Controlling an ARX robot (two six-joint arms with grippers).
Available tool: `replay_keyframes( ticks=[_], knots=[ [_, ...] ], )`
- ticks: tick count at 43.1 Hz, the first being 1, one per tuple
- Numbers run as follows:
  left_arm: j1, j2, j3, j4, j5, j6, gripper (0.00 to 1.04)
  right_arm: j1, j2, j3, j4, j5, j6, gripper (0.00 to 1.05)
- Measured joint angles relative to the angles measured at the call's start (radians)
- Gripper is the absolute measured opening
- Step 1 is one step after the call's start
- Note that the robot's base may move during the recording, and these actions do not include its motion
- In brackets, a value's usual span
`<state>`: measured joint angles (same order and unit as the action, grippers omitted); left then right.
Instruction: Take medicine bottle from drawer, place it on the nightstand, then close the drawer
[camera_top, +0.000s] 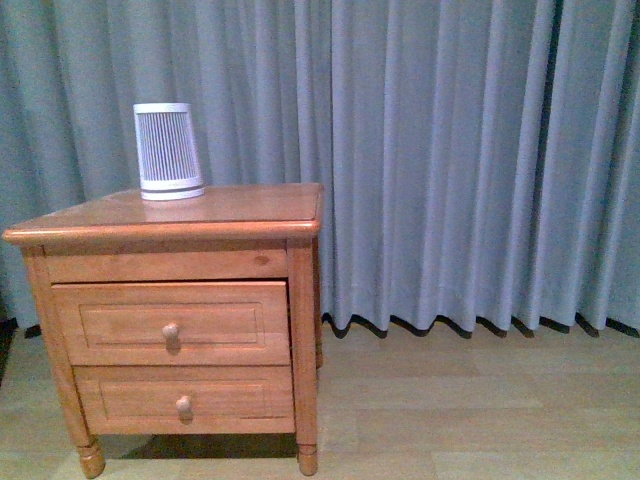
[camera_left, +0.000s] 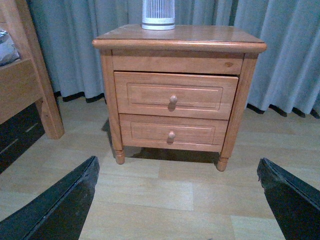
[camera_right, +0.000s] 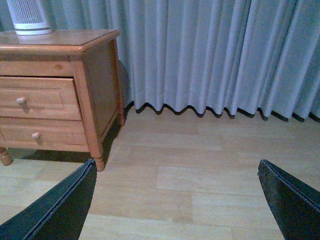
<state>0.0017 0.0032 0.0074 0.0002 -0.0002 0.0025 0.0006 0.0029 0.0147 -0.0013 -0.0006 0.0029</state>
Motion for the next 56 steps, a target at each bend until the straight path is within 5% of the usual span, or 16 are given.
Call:
replay_keyframes(
  ticks=[15,19,31,37,56],
  knots=[
    [0.0,0.001,0.0,0.0,0.0,0.0,0.98,0.0,0.0,0.0,0.0,0.0,0.0,0.98],
    [0.042,0.148,0.056,-0.092,0.154,-0.035,0.98,0.0,0.0,0.0,0.0,-0.001,0.0,0.98],
    [0.032,0.965,0.219,0.605,0.151,-0.045,0.98,0.0,0.0,0.0,0.0,0.0,0.0,0.98],
    [-0.015,1.264,0.337,0.789,0.117,-0.03,0.98,0.0,0.0,0.0,0.0,0.0,0.0,0.98],
    [-0.04,1.831,0.784,0.814,0.098,-0.016,0.98,0.0,0.0,0.0,0.0,0.0,0.0,0.98]
  ],
)
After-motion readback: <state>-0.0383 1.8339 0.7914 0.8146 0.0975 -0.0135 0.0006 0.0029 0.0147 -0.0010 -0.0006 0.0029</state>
